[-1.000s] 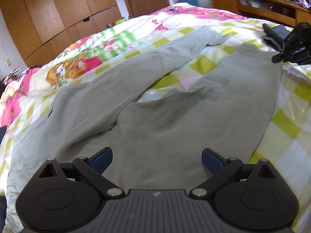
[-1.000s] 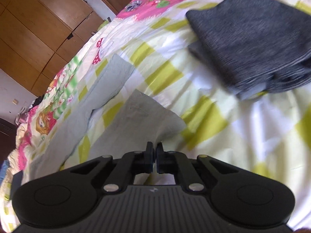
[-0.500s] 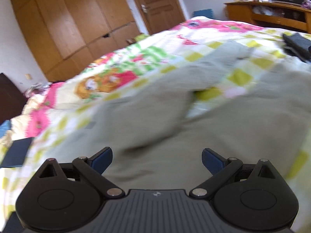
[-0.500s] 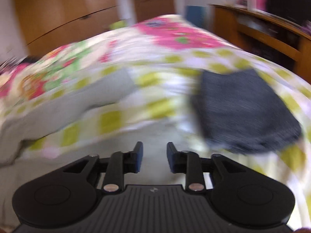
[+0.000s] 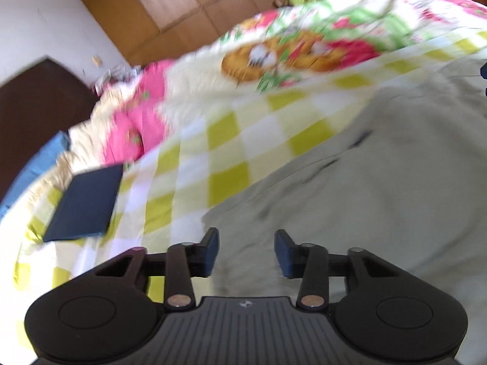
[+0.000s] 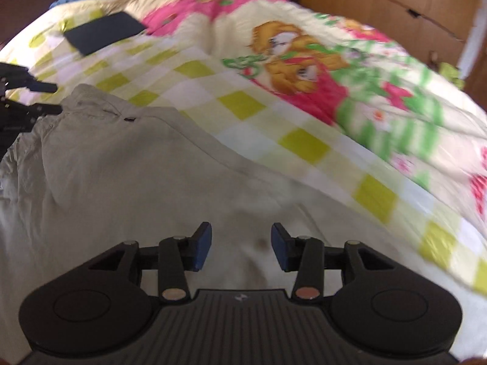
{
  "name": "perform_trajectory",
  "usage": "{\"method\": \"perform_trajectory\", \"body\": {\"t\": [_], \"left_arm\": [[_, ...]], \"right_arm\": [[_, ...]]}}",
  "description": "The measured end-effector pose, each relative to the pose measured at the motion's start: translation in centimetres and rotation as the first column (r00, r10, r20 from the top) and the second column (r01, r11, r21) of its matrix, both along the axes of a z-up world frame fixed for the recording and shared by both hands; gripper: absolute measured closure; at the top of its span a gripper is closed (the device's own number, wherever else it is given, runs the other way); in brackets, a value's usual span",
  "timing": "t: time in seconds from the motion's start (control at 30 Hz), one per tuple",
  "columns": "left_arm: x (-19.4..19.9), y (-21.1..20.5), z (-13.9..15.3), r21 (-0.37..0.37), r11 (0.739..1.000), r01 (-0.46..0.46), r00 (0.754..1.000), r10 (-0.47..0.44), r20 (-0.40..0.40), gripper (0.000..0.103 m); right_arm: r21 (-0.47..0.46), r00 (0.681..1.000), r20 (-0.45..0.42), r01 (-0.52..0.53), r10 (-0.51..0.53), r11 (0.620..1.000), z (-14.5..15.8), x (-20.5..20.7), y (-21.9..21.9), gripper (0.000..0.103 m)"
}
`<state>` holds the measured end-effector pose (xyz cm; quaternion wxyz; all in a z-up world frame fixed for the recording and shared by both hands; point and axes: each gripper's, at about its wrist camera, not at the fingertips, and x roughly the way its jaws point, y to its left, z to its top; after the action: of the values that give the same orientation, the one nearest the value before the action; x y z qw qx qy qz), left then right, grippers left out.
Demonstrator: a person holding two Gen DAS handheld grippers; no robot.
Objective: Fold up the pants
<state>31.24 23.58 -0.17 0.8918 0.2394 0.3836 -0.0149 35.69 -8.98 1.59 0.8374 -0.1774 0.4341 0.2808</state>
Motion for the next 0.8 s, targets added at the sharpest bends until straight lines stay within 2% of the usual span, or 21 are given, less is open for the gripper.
{"method": "perform_trajectory", "body": {"t": [0.13, 0.2, 0.33, 0.43, 0.47, 0.5, 0.57, 0.63, 0.67, 0.8], "left_arm": [[2.3, 1.5, -0.7, -0.014, 1.000, 0.015, 0.999, -0.015, -0.028, 0.048], [3.2, 1.7, -0.6, -0.036, 0.999, 0.037, 0.998, -0.039, -0.048, 0.046], [5.3, 1.8, -1.0, -0.052, 0.992, 0.117, 0.986, -0.123, -0.113, 0.028], [6.7, 1.9, -1.6, -0.057, 0.987, 0.149, 0.973, -0.157, -0.169, 0.022], [7.1, 2.1, -1.8, -0.063, 0.987, 0.151, 0.971, -0.160, -0.180, 0.014], [7.4, 2.3, -2.0, -0.065, 0.987, 0.145, 0.969, -0.155, -0.193, 0.010], [7.8, 2.9, -2.1, -0.086, 0.987, 0.136, 0.965, -0.152, -0.214, 0.008], [7.4, 3.4, -1.9, -0.107, 0.986, 0.129, 0.963, -0.150, -0.223, 0.011], [7.0, 3.6, -1.8, -0.114, 0.985, 0.131, 0.961, -0.154, -0.228, 0.016], [7.0, 3.7, -1.6, -0.129, 0.981, 0.147, 0.949, -0.177, -0.261, 0.033]], "right_arm": [[-0.092, 0.995, -0.005, -0.101, 0.101, 0.991, -1.6, 3.1, 2.8, 0.046], [-0.109, 0.992, -0.028, -0.125, 0.122, 0.986, -2.3, 4.4, 3.4, 0.046], [-0.107, 0.986, -0.070, -0.156, 0.149, 0.982, -2.9, 7.2, 4.1, 0.038], [-0.082, 0.981, -0.099, -0.175, 0.167, 0.981, -3.1, 8.8, 4.3, 0.036], [-0.076, 0.979, -0.115, -0.179, 0.169, 0.981, -3.5, 9.3, 4.4, 0.035], [-0.074, 0.977, -0.130, -0.179, 0.169, 0.981, -3.9, 9.6, 4.4, 0.035], [-0.066, 0.977, -0.124, -0.180, 0.171, 0.981, -4.1, 9.4, 4.5, 0.036], [-0.047, 0.979, -0.104, -0.183, 0.178, 0.982, -4.1, 8.7, 4.1, 0.047], [-0.041, 0.978, -0.105, -0.187, 0.182, 0.981, -4.1, 8.3, 3.8, 0.050], [-0.032, 0.969, -0.131, -0.217, 0.211, 0.976, -3.8, 7.9, 3.7, 0.075]]}}
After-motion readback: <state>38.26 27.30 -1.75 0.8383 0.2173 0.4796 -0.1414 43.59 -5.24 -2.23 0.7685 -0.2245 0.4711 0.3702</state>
